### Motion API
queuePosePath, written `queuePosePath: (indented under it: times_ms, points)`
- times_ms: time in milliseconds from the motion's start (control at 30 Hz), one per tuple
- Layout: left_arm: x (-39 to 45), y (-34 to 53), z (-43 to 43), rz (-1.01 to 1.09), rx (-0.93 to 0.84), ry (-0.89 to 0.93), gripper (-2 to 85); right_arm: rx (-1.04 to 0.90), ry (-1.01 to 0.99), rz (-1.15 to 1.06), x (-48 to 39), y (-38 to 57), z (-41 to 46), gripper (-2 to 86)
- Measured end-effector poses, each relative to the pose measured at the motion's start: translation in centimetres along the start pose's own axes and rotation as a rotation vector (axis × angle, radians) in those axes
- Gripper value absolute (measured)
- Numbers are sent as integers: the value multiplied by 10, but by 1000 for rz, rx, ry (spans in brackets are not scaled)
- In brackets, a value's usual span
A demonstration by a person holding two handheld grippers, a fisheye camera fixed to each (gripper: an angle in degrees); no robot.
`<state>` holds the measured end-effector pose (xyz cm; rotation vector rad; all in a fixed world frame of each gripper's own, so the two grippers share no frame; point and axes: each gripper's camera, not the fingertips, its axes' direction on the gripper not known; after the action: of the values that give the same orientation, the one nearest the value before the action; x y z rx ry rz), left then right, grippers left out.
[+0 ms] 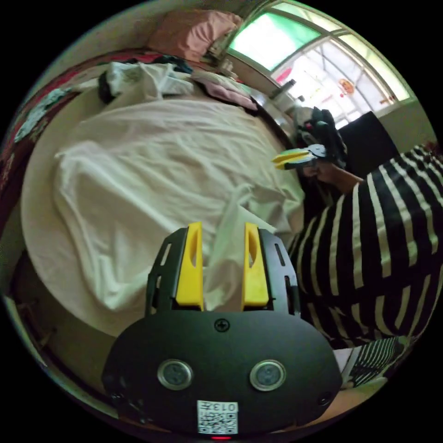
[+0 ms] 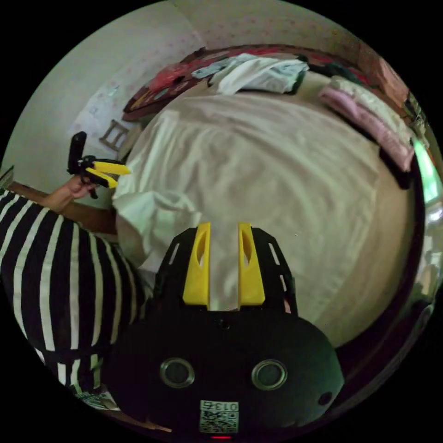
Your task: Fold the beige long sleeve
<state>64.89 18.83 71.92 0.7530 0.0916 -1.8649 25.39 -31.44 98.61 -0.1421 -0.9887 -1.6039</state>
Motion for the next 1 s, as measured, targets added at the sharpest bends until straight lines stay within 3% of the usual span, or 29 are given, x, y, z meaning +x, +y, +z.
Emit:
queuePosePath:
  times_ms: [100, 167, 233, 300, 467, 567, 667, 833, 1000]
  points:
    - [33, 10, 42, 93, -149, -57, 150, -77, -45, -54, -35, 20, 35, 98]
    - [44, 11, 59, 132, -216, -95, 139, -124, -76, -93, -48, 24, 52, 54]
    - [52, 8, 78, 191, -334, -218, 30, -158, -48, -156, -61, 28, 60, 33]
    - [59, 6, 82, 235, -392, -241, 18, -184, -48, -246, -75, 34, 50, 23]
    - [73, 25, 79, 278, -465, -122, 8, -259, -304, -304, -71, 70, 18, 15]
    - [75, 52, 93, 233, -543, -62, 6, -391, -327, -284, -66, 106, 26, 13]
    - [75, 68, 101, 151, -475, -30, 5, -457, -370, -255, -66, 133, 28, 11]
    - [67, 63, 103, 48, -426, -30, 4, -348, -396, -239, -66, 147, -1, 10]
    - [76, 42, 84, 97, -423, -30, 6, -37, -374, -158, -43, 131, -58, 12]
